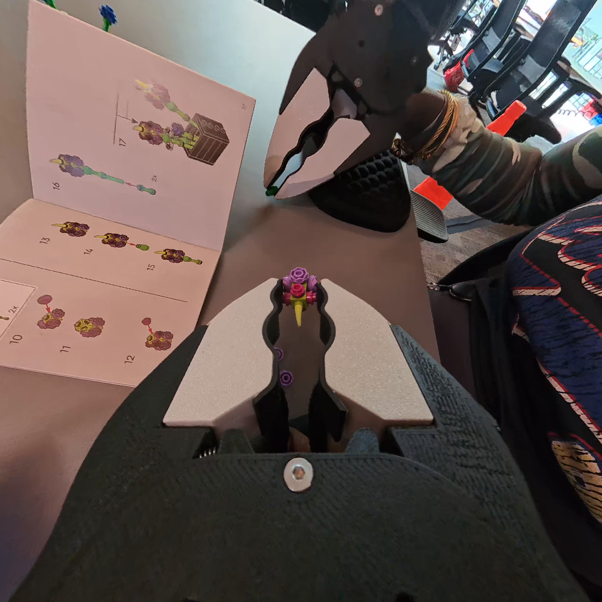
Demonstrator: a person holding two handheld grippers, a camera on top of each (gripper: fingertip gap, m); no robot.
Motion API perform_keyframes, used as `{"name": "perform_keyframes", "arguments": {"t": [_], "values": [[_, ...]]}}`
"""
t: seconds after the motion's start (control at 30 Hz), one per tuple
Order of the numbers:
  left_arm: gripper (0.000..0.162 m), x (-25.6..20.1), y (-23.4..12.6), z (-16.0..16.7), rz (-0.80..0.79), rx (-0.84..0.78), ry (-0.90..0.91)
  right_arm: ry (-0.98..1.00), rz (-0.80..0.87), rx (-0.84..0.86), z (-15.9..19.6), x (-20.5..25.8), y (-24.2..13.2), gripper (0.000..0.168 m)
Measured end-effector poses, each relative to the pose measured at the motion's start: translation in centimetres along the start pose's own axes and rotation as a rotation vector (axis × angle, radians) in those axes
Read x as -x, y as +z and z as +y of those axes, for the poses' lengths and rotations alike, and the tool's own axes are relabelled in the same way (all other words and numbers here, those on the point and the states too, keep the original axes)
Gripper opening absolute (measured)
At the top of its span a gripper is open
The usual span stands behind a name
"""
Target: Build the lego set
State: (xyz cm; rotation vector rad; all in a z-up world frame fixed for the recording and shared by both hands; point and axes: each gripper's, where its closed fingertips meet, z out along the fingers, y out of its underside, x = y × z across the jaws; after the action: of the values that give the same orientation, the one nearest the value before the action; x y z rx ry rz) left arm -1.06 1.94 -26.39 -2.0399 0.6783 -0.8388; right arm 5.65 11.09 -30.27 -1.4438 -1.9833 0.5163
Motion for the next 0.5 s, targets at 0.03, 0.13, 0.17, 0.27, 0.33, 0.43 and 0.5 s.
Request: {"name": "perform_keyframes", "arguments": {"t": [0.03,0.13,0.17,0.27,0.33,0.43,0.5], "values": [[0.02,0.0,-0.1,-0.1,0.0,-0.011,0.006,-0.003,0.002,-0.031,-0.4,0.1,-0.4,0.007],[0.02,-0.1,-0.3,-0.3,-0.009,-0.027,0.026,0.005,-0.017,-0.145,-1.6,0.8,-2.8,0.007],[0.02,-0.2,-0.2,-0.3,-0.01,-0.026,0.031,0.023,-0.017,-0.153,-1.4,0.9,-3.7,0.007],[0.02,-0.2,-0.1,-0.1,-0.011,-0.013,0.037,0.052,-0.051,-0.13,0.5,1.6,-6.4,0.007],[0.02,-0.3,0.0,0.0,-0.015,-0.001,0.048,0.038,-0.098,-0.102,2.1,2.4,-8.0,0.007],[0.02,-0.4,0.1,0.2,-0.019,0.016,0.072,0.052,-0.174,0.021,5.0,3.5,-9.1,0.007],[0.02,-0.5,0.2,0.3,-0.016,0.021,0.075,0.009,-0.185,0.08,6.3,4.1,-8.9,0.007]]}}
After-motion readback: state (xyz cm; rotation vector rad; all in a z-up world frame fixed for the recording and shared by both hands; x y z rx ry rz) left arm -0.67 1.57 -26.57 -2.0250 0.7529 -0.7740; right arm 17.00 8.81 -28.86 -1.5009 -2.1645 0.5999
